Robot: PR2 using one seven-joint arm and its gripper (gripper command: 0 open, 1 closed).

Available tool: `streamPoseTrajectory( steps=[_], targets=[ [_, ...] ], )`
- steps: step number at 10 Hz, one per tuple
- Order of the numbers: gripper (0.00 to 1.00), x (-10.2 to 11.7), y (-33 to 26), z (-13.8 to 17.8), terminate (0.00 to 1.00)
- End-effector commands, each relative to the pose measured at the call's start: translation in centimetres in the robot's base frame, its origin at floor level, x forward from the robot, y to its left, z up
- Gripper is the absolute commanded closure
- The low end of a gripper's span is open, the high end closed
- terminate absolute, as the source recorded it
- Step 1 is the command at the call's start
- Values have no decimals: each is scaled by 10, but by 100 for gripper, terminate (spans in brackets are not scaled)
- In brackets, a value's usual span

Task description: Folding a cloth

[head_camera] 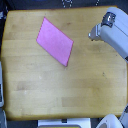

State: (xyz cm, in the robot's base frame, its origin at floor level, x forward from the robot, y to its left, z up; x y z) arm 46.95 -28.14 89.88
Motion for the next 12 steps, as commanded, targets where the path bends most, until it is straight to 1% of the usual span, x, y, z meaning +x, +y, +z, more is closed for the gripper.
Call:
streamPoseTrajectory(
  steps=[1,4,5,7,9,11,12],
  targets=[
    [0,0,2,-1,0],
    [0,-16,16,-9,0],
    [0,-16,29,-16,0],
    [0,-4,54,-26,0],
    [0,17,91,-30,0],
    [0,26,120,-34,0],
    [0,26,133,-47,0]
  ],
)
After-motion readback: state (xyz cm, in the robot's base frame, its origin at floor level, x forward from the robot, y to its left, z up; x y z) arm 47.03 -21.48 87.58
